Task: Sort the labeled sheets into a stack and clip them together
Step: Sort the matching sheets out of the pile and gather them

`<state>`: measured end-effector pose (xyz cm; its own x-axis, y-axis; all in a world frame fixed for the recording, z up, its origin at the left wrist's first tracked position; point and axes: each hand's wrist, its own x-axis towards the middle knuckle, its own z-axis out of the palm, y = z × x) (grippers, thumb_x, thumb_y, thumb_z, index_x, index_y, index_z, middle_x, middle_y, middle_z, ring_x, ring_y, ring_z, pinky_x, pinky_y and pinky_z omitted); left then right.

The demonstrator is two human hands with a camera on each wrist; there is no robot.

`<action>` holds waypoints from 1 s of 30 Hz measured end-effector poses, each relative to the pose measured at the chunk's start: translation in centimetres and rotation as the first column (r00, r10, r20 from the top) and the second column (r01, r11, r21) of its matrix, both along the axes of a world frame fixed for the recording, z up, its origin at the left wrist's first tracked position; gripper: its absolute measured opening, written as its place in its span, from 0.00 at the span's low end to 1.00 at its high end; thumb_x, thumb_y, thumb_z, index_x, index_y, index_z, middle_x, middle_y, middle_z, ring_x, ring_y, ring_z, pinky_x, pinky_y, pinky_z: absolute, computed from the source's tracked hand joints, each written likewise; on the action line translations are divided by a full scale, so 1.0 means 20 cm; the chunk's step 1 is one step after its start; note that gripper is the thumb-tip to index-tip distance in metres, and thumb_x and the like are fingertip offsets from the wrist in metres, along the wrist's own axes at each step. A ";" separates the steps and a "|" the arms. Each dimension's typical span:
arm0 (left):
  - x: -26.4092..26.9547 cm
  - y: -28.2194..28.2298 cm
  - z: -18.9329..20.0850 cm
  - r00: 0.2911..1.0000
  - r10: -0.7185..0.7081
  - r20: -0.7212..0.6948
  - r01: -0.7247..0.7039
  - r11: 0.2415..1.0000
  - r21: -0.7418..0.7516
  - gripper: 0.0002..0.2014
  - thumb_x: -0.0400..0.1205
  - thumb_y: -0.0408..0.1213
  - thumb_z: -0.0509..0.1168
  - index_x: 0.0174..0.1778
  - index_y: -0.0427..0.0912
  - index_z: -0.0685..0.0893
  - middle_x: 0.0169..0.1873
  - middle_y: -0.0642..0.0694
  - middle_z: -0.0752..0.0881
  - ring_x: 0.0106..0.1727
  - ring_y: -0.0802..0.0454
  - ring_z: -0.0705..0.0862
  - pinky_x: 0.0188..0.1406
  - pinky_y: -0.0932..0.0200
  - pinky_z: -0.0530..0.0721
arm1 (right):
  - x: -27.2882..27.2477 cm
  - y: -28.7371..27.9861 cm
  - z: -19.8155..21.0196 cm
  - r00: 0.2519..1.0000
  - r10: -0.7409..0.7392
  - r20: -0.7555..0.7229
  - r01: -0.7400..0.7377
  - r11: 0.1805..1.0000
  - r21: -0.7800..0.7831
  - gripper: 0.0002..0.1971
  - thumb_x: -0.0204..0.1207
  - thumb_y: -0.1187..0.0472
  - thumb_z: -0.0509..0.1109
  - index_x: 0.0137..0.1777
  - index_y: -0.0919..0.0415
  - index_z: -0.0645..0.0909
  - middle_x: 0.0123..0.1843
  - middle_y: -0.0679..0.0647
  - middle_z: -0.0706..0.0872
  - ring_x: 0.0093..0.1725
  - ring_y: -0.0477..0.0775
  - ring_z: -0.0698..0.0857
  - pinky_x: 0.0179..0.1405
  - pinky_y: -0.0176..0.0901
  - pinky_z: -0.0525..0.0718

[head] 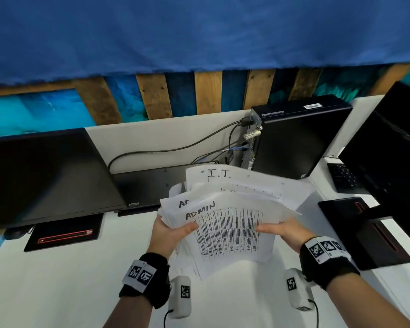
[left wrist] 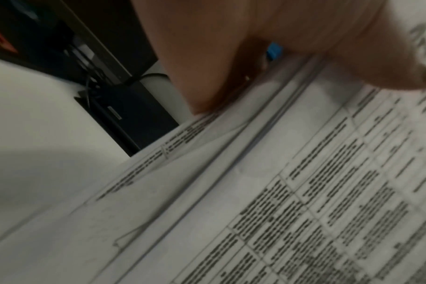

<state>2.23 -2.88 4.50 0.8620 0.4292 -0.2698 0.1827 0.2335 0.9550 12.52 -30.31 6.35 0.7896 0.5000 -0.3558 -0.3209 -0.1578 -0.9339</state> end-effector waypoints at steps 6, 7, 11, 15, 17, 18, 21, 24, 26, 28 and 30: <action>0.09 -0.09 0.10 0.995 -0.015 0.101 0.016 1.000 -0.014 0.30 0.58 0.31 0.81 0.55 0.46 0.81 0.47 0.47 0.92 0.49 0.50 0.91 0.46 0.55 0.89 | 0.00 0.08 -0.07 0.984 -0.175 -0.031 0.177 0.960 0.218 0.33 0.44 0.57 0.88 0.54 0.58 0.87 0.53 0.57 0.93 0.53 0.58 0.91 0.54 0.51 0.88; 0.11 -0.09 0.13 0.991 0.004 0.135 -0.001 1.000 -0.020 0.26 0.60 0.28 0.79 0.53 0.47 0.82 0.45 0.49 0.92 0.47 0.52 0.91 0.43 0.59 0.89 | 0.01 0.08 -0.06 0.976 -0.215 -0.040 0.218 0.945 0.242 0.29 0.46 0.58 0.87 0.51 0.59 0.88 0.51 0.57 0.93 0.52 0.58 0.92 0.54 0.52 0.88; 0.15 0.01 0.24 0.967 0.042 0.253 -0.034 0.999 -0.034 0.24 0.58 0.33 0.77 0.50 0.43 0.83 0.39 0.50 0.93 0.43 0.54 0.92 0.42 0.58 0.90 | 0.07 0.09 0.02 0.981 -0.183 0.070 0.165 0.964 0.208 0.29 0.47 0.47 0.87 0.50 0.56 0.91 0.56 0.53 0.92 0.60 0.54 0.89 0.64 0.49 0.81; 0.11 0.07 0.18 0.977 0.006 0.212 -0.016 0.999 0.044 0.23 0.60 0.33 0.78 0.49 0.46 0.80 0.43 0.48 0.91 0.44 0.55 0.91 0.43 0.58 0.89 | 0.09 0.11 0.06 0.989 -0.053 0.141 0.028 0.984 0.178 0.32 0.52 0.59 0.87 0.59 0.55 0.84 0.55 0.49 0.92 0.56 0.48 0.90 0.55 0.38 0.87; 0.11 0.06 0.13 0.982 -0.011 0.191 -0.009 0.995 0.100 0.21 0.64 0.26 0.77 0.47 0.44 0.77 0.45 0.45 0.88 0.42 0.54 0.90 0.38 0.61 0.88 | 0.09 0.13 0.03 0.979 -0.133 0.153 0.102 0.975 0.199 0.32 0.58 0.69 0.83 0.65 0.60 0.80 0.56 0.52 0.92 0.57 0.51 0.90 0.53 0.41 0.89; 0.11 0.06 0.11 0.982 -0.005 0.188 -0.016 0.994 0.109 0.21 0.66 0.23 0.76 0.47 0.45 0.76 0.45 0.45 0.88 0.42 0.54 0.90 0.37 0.62 0.88 | 0.09 0.13 0.01 0.972 -0.187 0.139 0.157 0.966 0.206 0.31 0.62 0.71 0.80 0.67 0.61 0.78 0.57 0.53 0.91 0.57 0.52 0.90 0.53 0.43 0.89; 0.11 0.07 0.08 0.980 -0.006 0.196 -0.010 0.997 0.079 0.26 0.64 0.24 0.78 0.52 0.47 0.76 0.46 0.47 0.88 0.45 0.53 0.90 0.39 0.62 0.88 | 0.09 0.15 -0.01 0.950 -0.282 0.134 0.254 0.947 0.196 0.18 0.71 0.76 0.70 0.58 0.59 0.85 0.49 0.48 0.93 0.51 0.48 0.91 0.56 0.50 0.87; 0.13 0.08 0.08 0.978 -0.068 0.197 0.064 0.998 0.030 0.40 0.57 0.26 0.82 0.65 0.45 0.74 0.52 0.46 0.88 0.51 0.51 0.90 0.44 0.57 0.89 | 0.09 0.16 -0.01 0.962 -0.247 0.117 0.217 0.951 0.219 0.18 0.64 0.75 0.69 0.45 0.54 0.91 0.44 0.49 0.94 0.48 0.51 0.91 0.54 0.53 0.84; 0.16 0.10 0.08 0.972 -0.129 0.198 0.127 0.992 0.020 0.49 0.53 0.25 0.84 0.69 0.48 0.70 0.57 0.44 0.86 0.53 0.51 0.89 0.45 0.56 0.89 | 0.10 0.15 -0.02 0.976 -0.211 0.051 0.191 0.945 0.266 0.18 0.57 0.74 0.66 0.43 0.58 0.90 0.43 0.54 0.93 0.46 0.55 0.90 0.53 0.54 0.82; 0.18 0.13 0.08 0.961 -0.193 0.198 0.189 0.981 0.038 0.47 0.52 0.29 0.82 0.68 0.53 0.72 0.57 0.46 0.87 0.54 0.54 0.89 0.46 0.59 0.88 | 0.11 0.13 -0.03 0.990 -0.139 0.026 0.127 0.955 0.269 0.17 0.55 0.74 0.63 0.41 0.61 0.88 0.40 0.58 0.90 0.43 0.56 0.87 0.46 0.51 0.80; 0.21 0.14 0.11 0.949 -0.269 0.162 0.260 0.963 0.074 0.44 0.53 0.33 0.83 0.66 0.51 0.76 0.54 0.49 0.90 0.55 0.55 0.88 0.50 0.59 0.88 | 0.12 0.11 -0.03 0.996 -0.092 0.011 0.085 0.959 0.272 0.16 0.53 0.72 0.64 0.40 0.62 0.87 0.39 0.59 0.88 0.42 0.56 0.85 0.42 0.50 0.79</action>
